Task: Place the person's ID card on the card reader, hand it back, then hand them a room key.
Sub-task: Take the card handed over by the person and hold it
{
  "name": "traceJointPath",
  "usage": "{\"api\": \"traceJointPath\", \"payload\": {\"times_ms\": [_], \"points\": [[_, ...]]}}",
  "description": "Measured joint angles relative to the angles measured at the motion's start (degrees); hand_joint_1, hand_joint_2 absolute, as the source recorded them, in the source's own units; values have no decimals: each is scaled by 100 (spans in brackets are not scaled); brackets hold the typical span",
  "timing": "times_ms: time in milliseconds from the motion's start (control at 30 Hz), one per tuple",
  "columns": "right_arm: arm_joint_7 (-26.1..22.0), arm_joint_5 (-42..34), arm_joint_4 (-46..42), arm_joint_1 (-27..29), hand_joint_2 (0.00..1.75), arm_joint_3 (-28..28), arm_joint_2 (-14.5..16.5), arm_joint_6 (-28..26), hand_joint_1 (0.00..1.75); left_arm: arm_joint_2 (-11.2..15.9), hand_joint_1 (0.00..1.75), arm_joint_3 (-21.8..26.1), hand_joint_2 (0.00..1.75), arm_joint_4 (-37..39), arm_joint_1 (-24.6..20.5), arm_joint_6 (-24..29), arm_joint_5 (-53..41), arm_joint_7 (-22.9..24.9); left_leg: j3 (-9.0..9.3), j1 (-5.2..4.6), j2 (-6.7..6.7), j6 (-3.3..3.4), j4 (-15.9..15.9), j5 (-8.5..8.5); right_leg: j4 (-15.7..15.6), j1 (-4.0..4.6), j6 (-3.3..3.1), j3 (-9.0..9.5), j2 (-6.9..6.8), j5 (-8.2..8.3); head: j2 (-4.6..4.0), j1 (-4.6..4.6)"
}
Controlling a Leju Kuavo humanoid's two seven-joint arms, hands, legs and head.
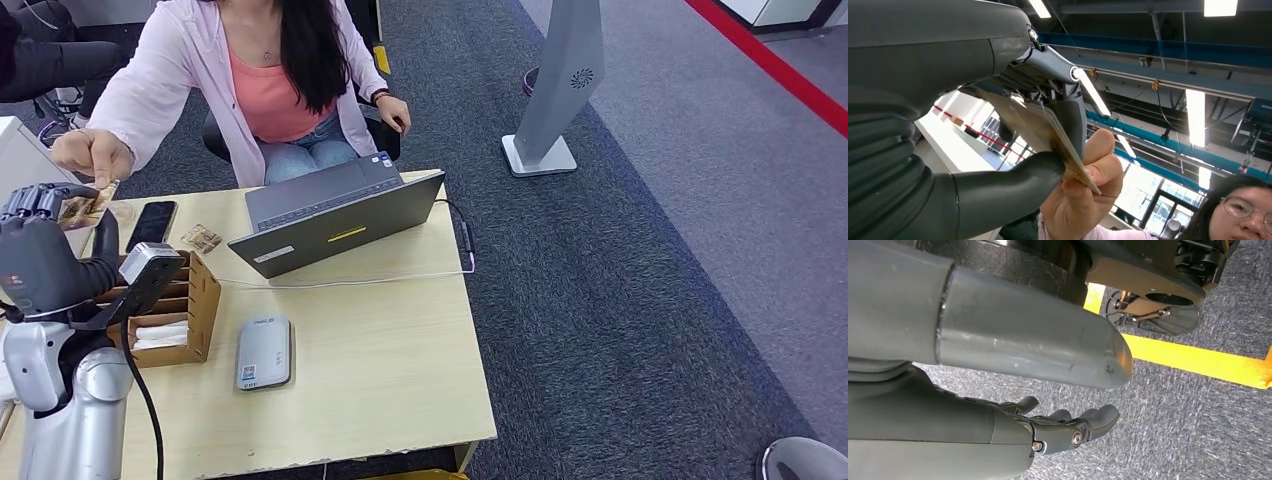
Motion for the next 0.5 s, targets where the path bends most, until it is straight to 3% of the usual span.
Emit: {"api": "traceJointPath", "payload": {"times_ms": [500], "points": [[15, 13, 0, 7, 0, -4, 0, 3, 0, 49, 175, -19, 175, 204, -14, 23, 168, -127, 0, 0, 3, 0, 0, 0, 0, 0, 0, -1, 1, 1, 0, 1]]}}
